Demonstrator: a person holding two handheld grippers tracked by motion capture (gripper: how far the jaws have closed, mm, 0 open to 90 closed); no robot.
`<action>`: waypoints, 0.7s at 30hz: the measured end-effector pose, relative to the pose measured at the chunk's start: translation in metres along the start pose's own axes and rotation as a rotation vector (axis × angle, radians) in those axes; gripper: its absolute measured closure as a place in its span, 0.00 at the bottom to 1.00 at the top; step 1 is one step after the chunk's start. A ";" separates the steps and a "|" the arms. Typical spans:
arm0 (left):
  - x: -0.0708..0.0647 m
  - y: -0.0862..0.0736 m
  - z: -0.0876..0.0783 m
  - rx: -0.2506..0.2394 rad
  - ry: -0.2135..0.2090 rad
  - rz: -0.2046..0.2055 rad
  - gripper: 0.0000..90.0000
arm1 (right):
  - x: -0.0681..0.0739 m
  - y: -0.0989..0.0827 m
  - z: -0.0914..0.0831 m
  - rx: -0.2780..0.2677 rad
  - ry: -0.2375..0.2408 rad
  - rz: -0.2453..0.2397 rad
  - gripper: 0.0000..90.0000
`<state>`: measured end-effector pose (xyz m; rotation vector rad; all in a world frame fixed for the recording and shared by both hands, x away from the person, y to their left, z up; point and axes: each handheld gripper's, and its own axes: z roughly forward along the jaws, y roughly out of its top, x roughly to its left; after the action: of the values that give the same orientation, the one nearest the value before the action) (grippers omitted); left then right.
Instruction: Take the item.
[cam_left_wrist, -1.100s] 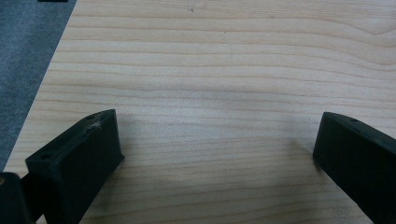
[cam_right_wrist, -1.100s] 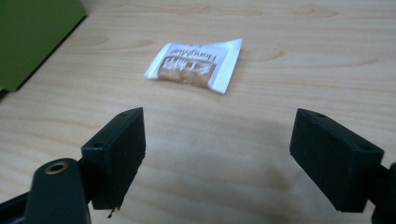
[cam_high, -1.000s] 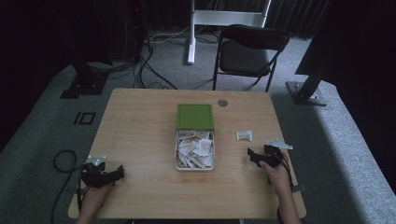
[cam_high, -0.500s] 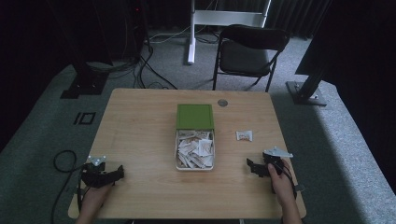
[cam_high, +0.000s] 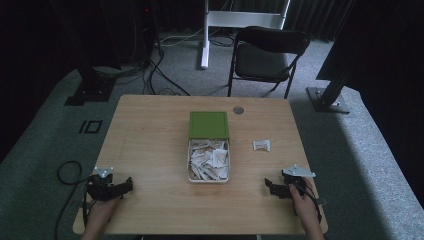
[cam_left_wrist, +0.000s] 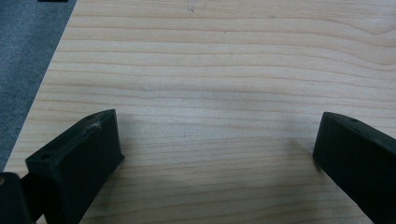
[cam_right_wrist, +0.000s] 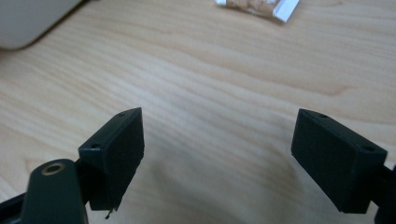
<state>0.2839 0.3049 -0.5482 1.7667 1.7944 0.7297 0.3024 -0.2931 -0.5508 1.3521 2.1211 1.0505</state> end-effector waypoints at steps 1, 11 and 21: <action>0.000 0.000 0.000 0.000 0.000 0.000 0.02 | 0.000 -0.001 -0.001 0.005 -0.003 -0.001 0.19; 0.000 0.000 0.000 0.000 0.000 0.000 0.02 | 0.008 -0.009 -0.006 0.058 -0.026 -0.038 0.18; 0.000 0.000 0.000 0.000 0.000 0.000 0.02 | 0.014 -0.014 -0.012 0.066 -0.046 -0.020 0.15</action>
<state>0.2839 0.3050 -0.5482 1.7668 1.7940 0.7301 0.2800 -0.2882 -0.5537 1.3692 2.1488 0.9403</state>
